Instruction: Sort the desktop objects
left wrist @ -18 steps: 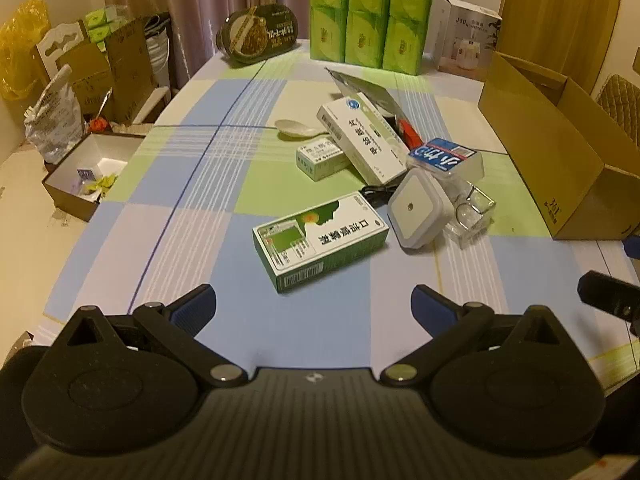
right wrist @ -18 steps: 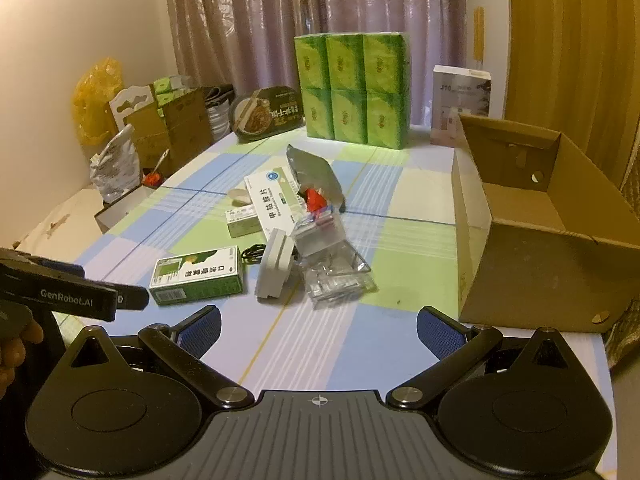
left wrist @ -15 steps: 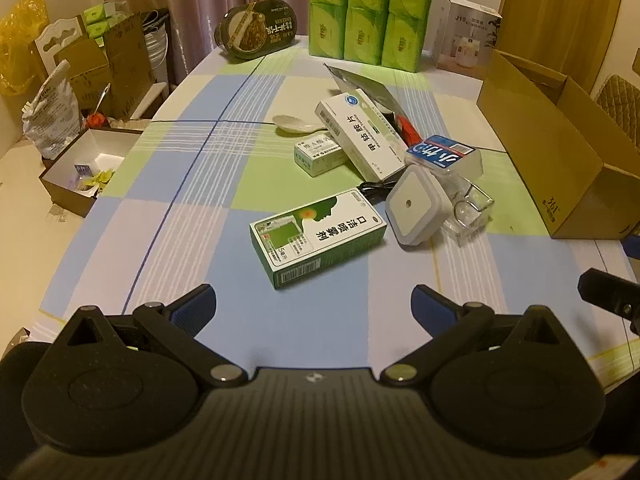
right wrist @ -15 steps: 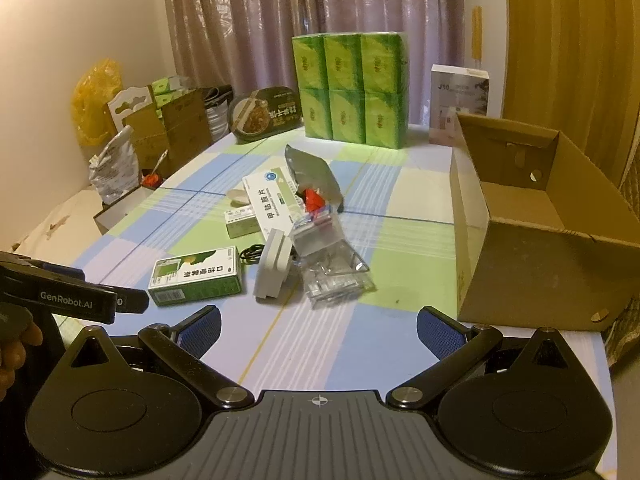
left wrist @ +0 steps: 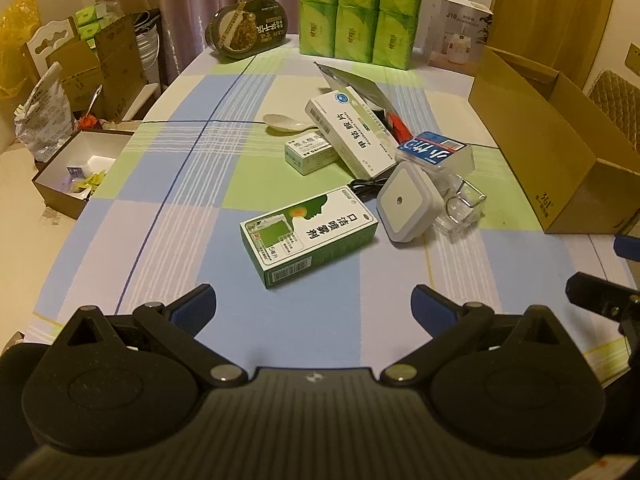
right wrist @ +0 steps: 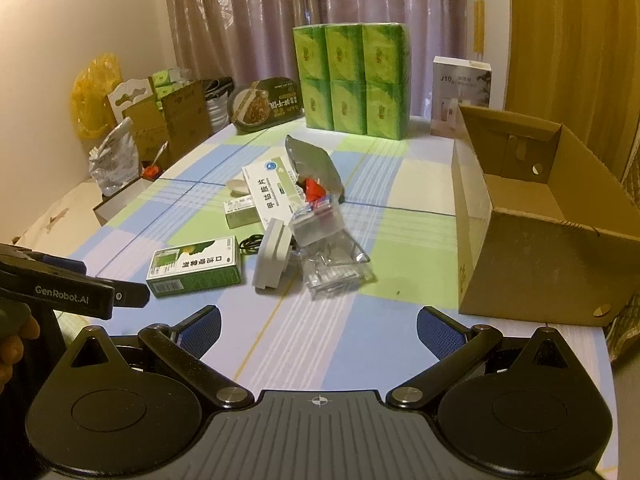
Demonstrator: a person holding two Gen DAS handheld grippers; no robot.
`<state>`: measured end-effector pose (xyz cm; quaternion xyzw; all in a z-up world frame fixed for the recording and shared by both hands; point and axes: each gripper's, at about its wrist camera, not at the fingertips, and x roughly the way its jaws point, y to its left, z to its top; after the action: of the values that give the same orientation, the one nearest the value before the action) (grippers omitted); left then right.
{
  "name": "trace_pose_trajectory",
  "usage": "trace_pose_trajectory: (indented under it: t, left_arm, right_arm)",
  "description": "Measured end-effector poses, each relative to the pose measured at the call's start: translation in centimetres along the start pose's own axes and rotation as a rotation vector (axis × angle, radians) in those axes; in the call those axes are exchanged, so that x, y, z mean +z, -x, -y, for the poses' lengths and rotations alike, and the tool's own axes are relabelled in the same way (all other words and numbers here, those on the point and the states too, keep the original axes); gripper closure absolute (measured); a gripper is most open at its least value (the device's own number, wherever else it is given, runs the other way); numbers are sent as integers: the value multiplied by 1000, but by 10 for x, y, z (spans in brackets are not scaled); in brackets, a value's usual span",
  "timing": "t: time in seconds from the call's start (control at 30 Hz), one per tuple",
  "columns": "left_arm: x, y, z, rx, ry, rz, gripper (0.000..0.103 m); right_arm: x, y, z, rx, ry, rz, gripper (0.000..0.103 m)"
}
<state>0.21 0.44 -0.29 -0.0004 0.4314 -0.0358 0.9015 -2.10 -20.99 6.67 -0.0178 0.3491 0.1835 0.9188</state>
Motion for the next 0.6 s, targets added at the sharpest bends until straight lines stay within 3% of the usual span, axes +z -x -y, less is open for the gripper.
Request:
trace_pose_trajectory:
  t: [0.6]
  left_arm:
    - [-2,-3,2,-10,-2,-11,1]
  right_arm:
    - [-3,-2,1,2,-6,-13,2]
